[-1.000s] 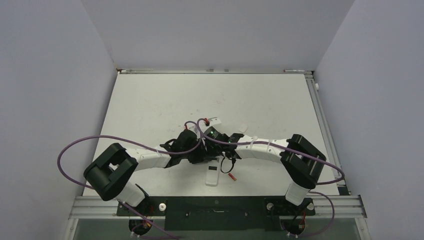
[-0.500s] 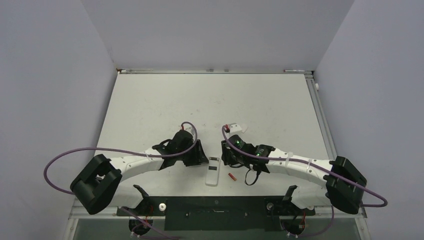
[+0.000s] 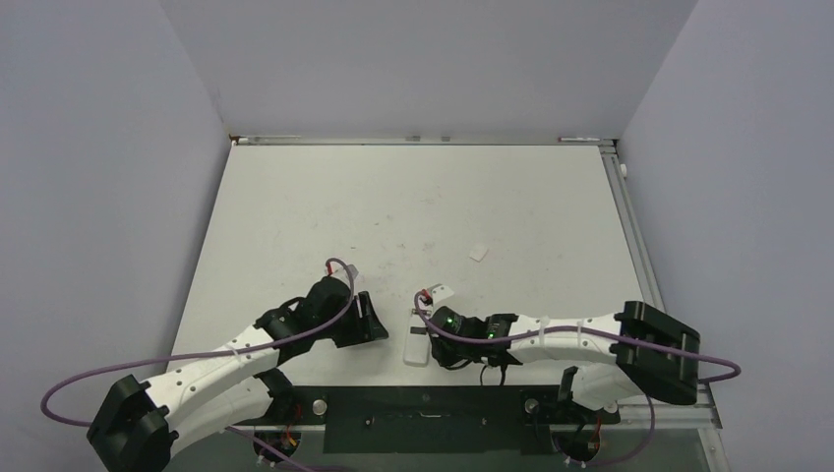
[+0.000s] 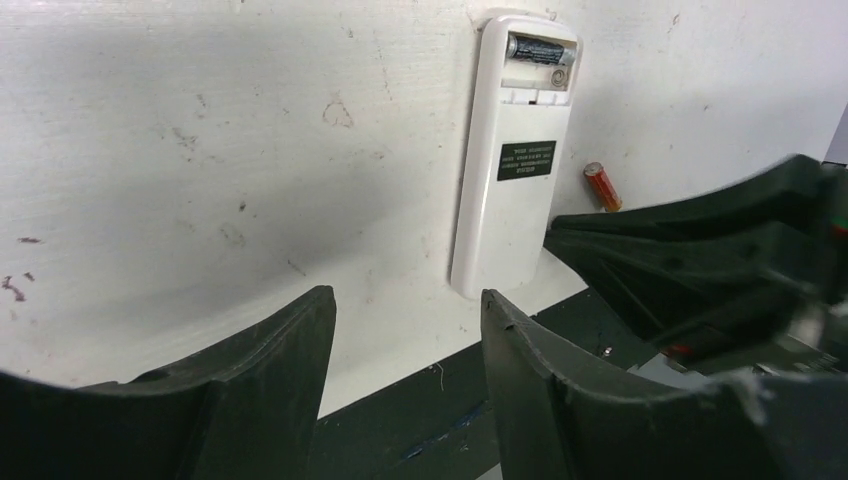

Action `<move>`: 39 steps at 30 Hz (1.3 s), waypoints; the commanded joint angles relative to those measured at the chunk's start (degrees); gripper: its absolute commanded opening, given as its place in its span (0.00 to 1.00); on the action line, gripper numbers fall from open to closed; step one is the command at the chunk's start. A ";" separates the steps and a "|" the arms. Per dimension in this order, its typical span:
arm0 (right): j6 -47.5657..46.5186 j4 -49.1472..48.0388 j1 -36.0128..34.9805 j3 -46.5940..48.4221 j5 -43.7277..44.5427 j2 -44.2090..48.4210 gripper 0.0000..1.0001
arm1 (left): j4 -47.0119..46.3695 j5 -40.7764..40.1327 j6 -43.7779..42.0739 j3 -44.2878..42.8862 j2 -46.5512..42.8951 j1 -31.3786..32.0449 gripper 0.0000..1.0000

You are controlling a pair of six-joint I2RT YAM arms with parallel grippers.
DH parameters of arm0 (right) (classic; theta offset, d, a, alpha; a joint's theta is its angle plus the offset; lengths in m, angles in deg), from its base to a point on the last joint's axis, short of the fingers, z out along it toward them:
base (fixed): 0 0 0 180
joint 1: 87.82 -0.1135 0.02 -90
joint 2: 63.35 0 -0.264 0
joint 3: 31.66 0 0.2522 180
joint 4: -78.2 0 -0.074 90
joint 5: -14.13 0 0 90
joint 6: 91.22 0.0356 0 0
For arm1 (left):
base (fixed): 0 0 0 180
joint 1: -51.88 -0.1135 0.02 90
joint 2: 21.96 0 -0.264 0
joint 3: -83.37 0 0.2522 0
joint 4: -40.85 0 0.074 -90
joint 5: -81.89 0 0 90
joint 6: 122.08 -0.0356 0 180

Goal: Load the batteries into the remote control
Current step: Adjust the remote control at the center of the board, then adjust the battery at the center of the board.

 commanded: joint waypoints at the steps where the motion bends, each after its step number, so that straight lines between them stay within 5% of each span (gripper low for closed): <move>1: 1.00 -8.50 -1.22 1.60 -0.20 -6.81 0.08 | 5.19 -2.61 1.62 0.12 -4.68 -0.51 0.52; 12: -1.80 -14.81 4.24 22.40 0.35 -26.26 0.09 | 4.61 -3.28 3.49 1.12 -5.81 -1.12 0.53; 20: -6.82 -8.89 8.61 23.87 1.56 -19.41 0.12 | 0.27 -3.67 3.30 3.29 -3.17 -2.65 0.53; 31: -4.64 -2.69 9.45 10.62 4.87 -2.15 0.37 | -11.76 0.74 -0.54 0.81 12.68 -4.41 0.50; 39: -1.17 6.84 9.12 3.90 4.26 7.58 0.43 | -14.66 2.26 -1.92 -1.87 19.71 -4.33 0.43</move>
